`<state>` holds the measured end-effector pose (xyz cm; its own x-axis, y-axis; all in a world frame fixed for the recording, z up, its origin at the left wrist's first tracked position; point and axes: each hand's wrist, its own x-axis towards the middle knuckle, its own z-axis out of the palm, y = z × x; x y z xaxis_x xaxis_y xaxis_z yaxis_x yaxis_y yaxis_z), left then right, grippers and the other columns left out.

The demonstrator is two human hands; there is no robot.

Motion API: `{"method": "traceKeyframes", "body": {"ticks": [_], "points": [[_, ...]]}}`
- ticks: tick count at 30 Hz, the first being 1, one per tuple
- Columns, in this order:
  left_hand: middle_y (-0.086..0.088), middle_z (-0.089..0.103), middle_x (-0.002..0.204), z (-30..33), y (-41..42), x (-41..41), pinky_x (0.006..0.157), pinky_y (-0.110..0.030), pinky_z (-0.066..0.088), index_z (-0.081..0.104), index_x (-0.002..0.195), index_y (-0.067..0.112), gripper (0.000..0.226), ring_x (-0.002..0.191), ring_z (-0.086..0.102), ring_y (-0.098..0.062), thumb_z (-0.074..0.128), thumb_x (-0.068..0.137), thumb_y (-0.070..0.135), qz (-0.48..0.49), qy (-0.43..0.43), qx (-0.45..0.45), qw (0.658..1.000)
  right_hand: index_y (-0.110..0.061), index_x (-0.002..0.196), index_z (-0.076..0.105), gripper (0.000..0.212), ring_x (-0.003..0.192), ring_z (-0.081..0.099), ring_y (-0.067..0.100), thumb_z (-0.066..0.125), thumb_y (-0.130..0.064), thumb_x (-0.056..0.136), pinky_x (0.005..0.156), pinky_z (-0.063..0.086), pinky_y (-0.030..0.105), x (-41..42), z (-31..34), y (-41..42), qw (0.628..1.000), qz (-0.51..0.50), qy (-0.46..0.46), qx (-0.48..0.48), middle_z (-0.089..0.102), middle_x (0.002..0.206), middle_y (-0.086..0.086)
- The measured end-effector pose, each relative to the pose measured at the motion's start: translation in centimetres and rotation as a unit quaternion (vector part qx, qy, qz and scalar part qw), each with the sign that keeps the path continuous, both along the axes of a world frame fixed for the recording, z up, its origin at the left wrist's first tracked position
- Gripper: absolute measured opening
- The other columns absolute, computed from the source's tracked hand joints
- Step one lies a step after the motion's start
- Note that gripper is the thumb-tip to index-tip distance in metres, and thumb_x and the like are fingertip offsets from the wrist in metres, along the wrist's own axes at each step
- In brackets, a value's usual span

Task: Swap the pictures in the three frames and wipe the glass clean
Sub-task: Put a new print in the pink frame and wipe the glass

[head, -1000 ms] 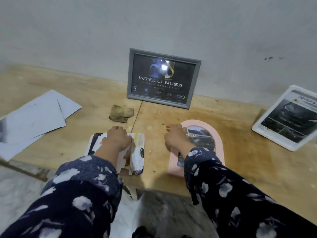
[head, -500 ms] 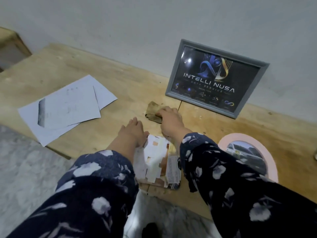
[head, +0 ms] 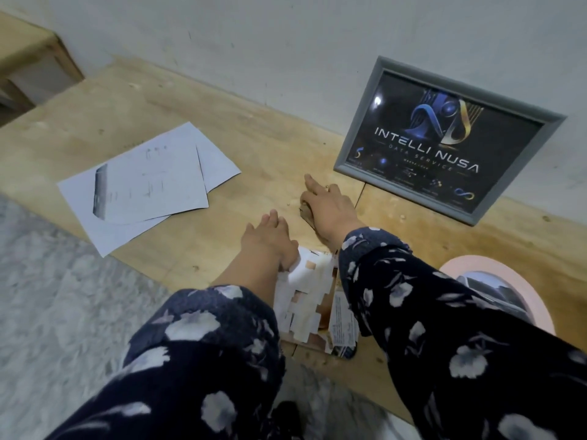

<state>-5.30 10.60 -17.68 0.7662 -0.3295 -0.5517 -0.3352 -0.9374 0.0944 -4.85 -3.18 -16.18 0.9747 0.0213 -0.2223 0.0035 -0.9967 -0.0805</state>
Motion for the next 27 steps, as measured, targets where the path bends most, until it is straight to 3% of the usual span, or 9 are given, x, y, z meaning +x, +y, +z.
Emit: {"method": "traceKeyframes", "body": {"ticks": [3,5,8,11,13,15,19,22,27], "points": [[-0.007,-0.012,0.161,0.0,0.0,-0.1,0.120,-0.048,0.006,0.001,0.154,0.009,0.069,0.149,-0.006,-0.022,0.024,0.101,0.045,0.002,-0.002,0.000,1.000,-0.018,0.111,0.052,0.023,0.114,0.040,0.029,0.054,-0.014,0.089,0.087,0.035,0.041,-0.9,0.0,-1.0,0.996,-0.002,-0.069,-0.048,0.049,0.133,0.000],[-0.007,-0.011,0.161,0.2,-0.2,-0.3,0.119,-0.048,0.005,0.001,0.154,0.009,0.073,0.149,-0.005,-0.022,0.022,0.100,0.052,0.002,-0.005,0.005,1.000,-0.022,0.104,0.054,0.024,0.113,0.040,0.026,0.056,-0.012,0.083,0.091,0.032,0.040,-1.8,0.3,-2.0,0.990,0.001,-0.119,-0.079,0.057,0.113,-0.004],[-0.008,-0.004,0.162,0.4,-0.5,0.0,0.118,-0.052,0.006,0.009,0.154,0.009,0.081,0.149,0.001,-0.024,0.018,0.095,0.064,-0.001,-0.003,0.030,1.000,-0.023,0.094,0.056,0.016,0.112,0.043,0.025,0.059,-0.022,0.078,0.098,0.032,0.040,-3.4,1.0,-3.4,0.985,-0.028,-0.149,-0.076,0.060,0.102,-0.005],[-0.009,0.005,0.162,1.0,-0.9,0.1,0.116,-0.058,0.005,0.025,0.152,0.011,0.082,0.148,0.003,-0.024,0.015,0.093,0.066,-0.002,-0.028,0.053,0.998,-0.021,0.080,0.045,0.017,0.088,0.051,0.026,0.059,-0.031,0.081,0.077,0.040,0.037,-5.6,2.2,-5.1,0.978,-0.136,-0.157,0.024,0.057,0.084,-0.001],[-0.007,-0.006,0.162,1.3,-1.9,-0.8,0.114,-0.060,0.000,0.019,0.153,0.015,0.075,0.149,-0.007,-0.025,0.014,0.095,0.063,-0.029,-0.055,0.030,0.998,-0.019,0.086,0.039,0.019,0.072,0.050,0.027,0.058,-0.025,0.084,0.059,0.037,0.033,-7.4,3.0,-6.9,0.954,-0.227,-0.162,0.109,0.052,0.076,0.000],[-0.005,-0.015,0.161,1.1,-3.5,-2.7,0.114,-0.060,-0.003,0.010,0.154,0.018,0.073,0.148,-0.015,-0.024,0.015,0.096,0.062,-0.079,-0.081,-0.019,0.993,-0.019,0.100,0.038,0.020,0.065,0.050,0.028,0.053,-0.015,0.087,0.051,0.031,0.031,-9.0,3.5,-8.9,0.937,-0.279,-0.166,0.129,0.050,0.071,-0.001],[-0.003,-0.021,0.159,0.0,-7.9,-8.2,0.114,-0.059,-0.011,-0.001,0.155,0.018,0.088,0.145,-0.023,-0.020,0.019,0.090,0.073,-0.155,-0.064,-0.116,0.979,-0.022,0.130,0.040,0.039,0.084,0.061,0.031,0.051,-0.019,0.093,0.063,0.042,0.033,-12.3,4.2,-12.8,0.911,-0.353,-0.194,0.089,0.064,0.094,0.007],[-0.001,-0.024,0.158,-0.5,-10.3,-12.9,0.113,-0.058,-0.015,-0.011,0.153,0.015,0.109,0.144,-0.027,-0.018,0.024,0.078,0.086,-0.199,-0.022,-0.151,0.968,-0.023,0.128,0.052,0.036,0.099,0.063,0.032,0.053,-0.024,0.092,0.074,0.047,0.036,-14.4,4.3,-15.0,0.911,-0.357,-0.206,0.033,0.066,0.112,0.009],[-0.004,-0.024,0.159,-2.7,-12.0,-16.8,0.110,-0.061,-0.015,-0.015,0.151,0.009,0.131,0.145,-0.024,-0.018,0.045,0.066,0.089,-0.274,-0.022,-0.117,0.954,-0.023,0.124,0.057,0.041,0.106,0.061,0.032,0.062,-0.014,0.085,0.081,0.050,0.037,-15.7,2.8,-15.8,0.935,-0.313,-0.164,-0.018,0.063,0.118,0.009]]}}
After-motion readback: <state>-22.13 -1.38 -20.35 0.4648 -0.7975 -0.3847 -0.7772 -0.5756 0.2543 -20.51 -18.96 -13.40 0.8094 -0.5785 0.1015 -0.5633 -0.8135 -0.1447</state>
